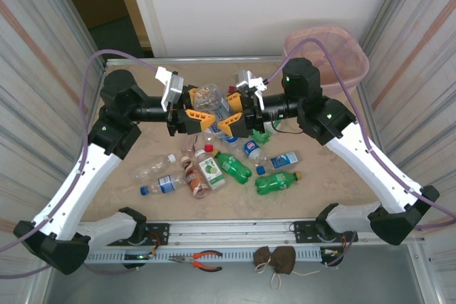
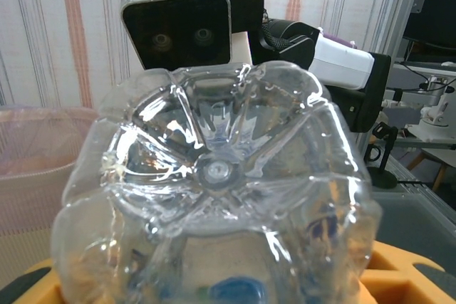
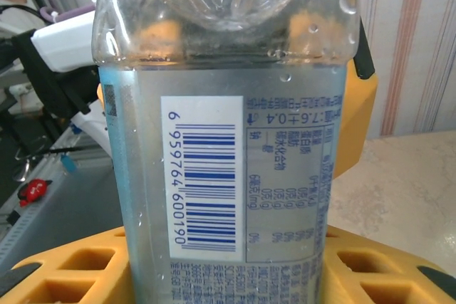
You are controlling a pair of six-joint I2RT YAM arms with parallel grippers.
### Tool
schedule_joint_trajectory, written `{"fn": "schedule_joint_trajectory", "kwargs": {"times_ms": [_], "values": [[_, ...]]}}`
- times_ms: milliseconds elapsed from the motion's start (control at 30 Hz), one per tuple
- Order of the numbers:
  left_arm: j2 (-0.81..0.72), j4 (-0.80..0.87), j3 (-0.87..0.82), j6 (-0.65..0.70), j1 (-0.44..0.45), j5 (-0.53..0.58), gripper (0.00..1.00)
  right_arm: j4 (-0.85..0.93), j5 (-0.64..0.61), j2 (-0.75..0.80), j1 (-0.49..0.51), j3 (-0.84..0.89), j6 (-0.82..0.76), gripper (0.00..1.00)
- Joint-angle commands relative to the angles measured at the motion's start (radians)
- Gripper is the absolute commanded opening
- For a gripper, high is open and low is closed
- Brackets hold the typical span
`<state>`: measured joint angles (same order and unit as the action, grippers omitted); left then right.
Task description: Put the plastic bottles in the bin
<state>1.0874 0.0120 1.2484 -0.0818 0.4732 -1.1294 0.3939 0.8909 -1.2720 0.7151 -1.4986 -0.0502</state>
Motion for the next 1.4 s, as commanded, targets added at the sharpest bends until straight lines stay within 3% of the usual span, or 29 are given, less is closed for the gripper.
{"fn": "schedule_joint_trajectory", "kwargs": {"times_ms": [0, 200, 433, 667, 933, 1133, 1367], "values": [[-0.005, -0.004, 0.031, 0.022, 0.008, 0.006, 0.48, 0.008, 0.008, -0.007, 0.01, -0.038, -0.002, 0.42], [-0.042, 0.044, 0.025, 0.066, 0.007, 0.107, 0.7, 0.031, -0.033, 0.005, 0.001, -0.051, -0.017, 0.41], [-0.119, 0.116, -0.009, 0.129, 0.0, 0.296, 0.8, 0.081, -0.091, 0.011, -0.106, -0.089, -0.009, 0.4], [-0.156, 0.127, -0.059, 0.107, -0.037, 0.375, 0.81, 0.155, -0.196, -0.04, -0.329, -0.199, 0.022, 0.39], [-0.142, 0.132, -0.079, 0.078, -0.054, 0.383, 0.81, 0.285, -0.342, -0.204, -0.6, -0.367, 0.023, 0.39], [-0.116, 0.136, -0.081, 0.07, -0.058, 0.378, 0.8, 0.381, -0.462, -0.353, -0.723, -0.49, -0.012, 0.38], [-0.079, 0.14, -0.084, 0.054, -0.062, 0.365, 0.8, 0.606, -0.582, -0.587, -0.766, -0.673, -0.113, 0.36]]}}
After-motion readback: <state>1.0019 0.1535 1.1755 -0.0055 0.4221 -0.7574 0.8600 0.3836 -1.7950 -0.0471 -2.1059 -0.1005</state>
